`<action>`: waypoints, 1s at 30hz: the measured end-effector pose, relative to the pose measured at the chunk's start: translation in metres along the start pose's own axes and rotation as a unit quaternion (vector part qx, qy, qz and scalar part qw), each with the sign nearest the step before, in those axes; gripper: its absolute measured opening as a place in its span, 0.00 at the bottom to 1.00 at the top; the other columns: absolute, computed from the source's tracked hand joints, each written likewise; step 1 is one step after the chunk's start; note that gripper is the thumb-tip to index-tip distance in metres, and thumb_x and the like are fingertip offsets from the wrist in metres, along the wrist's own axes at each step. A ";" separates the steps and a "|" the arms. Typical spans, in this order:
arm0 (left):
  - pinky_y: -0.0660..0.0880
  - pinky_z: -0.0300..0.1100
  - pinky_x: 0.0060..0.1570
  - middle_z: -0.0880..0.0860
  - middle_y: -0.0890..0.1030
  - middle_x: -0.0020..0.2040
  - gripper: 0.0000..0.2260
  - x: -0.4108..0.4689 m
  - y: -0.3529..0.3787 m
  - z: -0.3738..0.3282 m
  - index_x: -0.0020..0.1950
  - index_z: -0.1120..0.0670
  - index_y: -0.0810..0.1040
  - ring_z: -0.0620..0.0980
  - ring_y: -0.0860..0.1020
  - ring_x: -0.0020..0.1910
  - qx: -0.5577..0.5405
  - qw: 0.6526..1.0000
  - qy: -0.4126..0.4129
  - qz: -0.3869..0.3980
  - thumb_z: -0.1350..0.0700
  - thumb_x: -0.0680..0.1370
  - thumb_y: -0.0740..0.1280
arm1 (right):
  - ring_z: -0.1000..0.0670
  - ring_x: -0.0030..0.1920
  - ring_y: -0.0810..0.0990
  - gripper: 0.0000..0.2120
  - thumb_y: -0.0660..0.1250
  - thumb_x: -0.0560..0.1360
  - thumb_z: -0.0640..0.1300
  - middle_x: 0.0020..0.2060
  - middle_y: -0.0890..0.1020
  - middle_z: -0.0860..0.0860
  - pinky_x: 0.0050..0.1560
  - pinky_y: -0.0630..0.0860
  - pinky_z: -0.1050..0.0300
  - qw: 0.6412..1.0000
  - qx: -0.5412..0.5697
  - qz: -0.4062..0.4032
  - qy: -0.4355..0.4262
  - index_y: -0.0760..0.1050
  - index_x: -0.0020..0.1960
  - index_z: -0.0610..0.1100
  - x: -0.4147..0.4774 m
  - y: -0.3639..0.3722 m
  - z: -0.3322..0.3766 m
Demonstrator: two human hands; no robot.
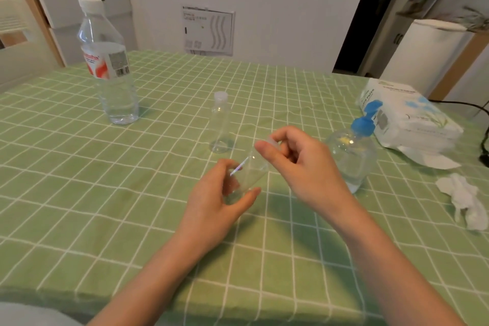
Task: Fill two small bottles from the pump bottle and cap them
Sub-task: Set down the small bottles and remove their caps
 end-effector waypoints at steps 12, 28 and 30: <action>0.70 0.43 0.31 0.49 0.72 0.29 0.16 -0.004 -0.009 -0.010 0.47 0.44 0.72 0.47 0.71 0.29 -0.081 0.988 -0.006 0.130 0.38 0.65 0.69 | 0.54 0.30 0.66 0.11 0.60 0.76 0.54 0.29 0.69 0.53 0.34 0.66 0.58 0.993 -0.022 0.094 -0.074 0.72 0.44 0.46 -0.010 0.003 0.011; 0.72 0.39 0.32 0.45 0.70 0.29 0.20 -0.005 -0.032 -0.015 0.46 0.42 0.70 0.44 0.72 0.30 0.106 0.991 0.056 0.053 0.31 0.63 0.63 | 0.46 0.40 0.75 0.13 0.69 0.73 0.57 0.41 0.79 0.47 0.44 0.75 0.53 0.992 0.002 0.126 -0.022 0.75 0.50 0.49 -0.013 -0.005 0.007; 0.71 0.37 0.32 0.45 0.70 0.29 0.19 -0.006 -0.031 -0.015 0.46 0.42 0.70 0.44 0.72 0.31 0.110 0.991 0.055 0.053 0.31 0.63 0.63 | 0.51 0.36 0.72 0.24 0.66 0.65 0.66 0.38 0.77 0.49 0.42 0.74 0.53 0.993 -0.007 0.122 0.007 0.75 0.49 0.48 -0.012 -0.005 0.006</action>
Point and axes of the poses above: each hand's wrist, its own x-axis towards the middle knuckle, its own y-axis out of the palm, z = x × y, the point moved 4 cm from there along x, towards the middle knuckle
